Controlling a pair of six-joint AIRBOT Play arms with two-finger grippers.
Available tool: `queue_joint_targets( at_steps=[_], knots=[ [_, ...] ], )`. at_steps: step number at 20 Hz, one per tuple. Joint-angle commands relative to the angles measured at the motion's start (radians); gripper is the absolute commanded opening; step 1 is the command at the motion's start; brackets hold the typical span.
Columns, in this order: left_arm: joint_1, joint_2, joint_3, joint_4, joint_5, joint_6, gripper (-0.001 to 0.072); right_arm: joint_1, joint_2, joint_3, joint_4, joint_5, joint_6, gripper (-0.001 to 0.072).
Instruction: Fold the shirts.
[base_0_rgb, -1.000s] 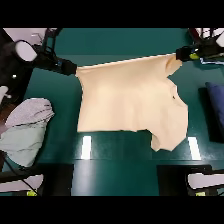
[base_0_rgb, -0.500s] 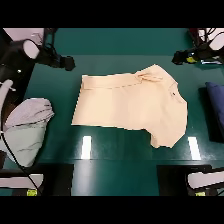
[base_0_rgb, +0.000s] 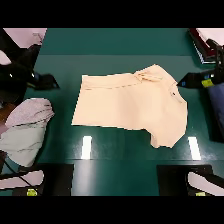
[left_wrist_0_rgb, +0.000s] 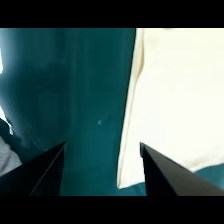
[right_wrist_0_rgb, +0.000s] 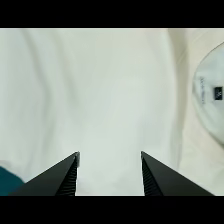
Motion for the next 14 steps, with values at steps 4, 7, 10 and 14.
queue_joint_targets(
  at_steps=[4, 7, 10, 14],
  knots=[
    [0.031, 0.006, -0.365, -0.145, 0.021, 0.105, 0.054, -0.035, 0.18, -0.208, 0.082, 0.023, -0.027, 0.0437],
    [0.031, 0.006, -0.46, -0.243, 0.082, 0.151, 0.0539, -0.035, 0.211, -0.223, 0.08, 0.025, -0.027, 0.0437],
    [0.031, 0.005, -0.503, -0.293, 0.093, 0.172, 0.0539, -0.035, 0.222, -0.221, 0.081, 0.021, -0.026, 0.0437],
    [-0.059, 0.006, -0.51, -0.288, 0.127, 0.171, 0.0539, -0.035, 0.222, -0.221, 0.081, 0.016, -0.026, 0.0437]
  ],
)
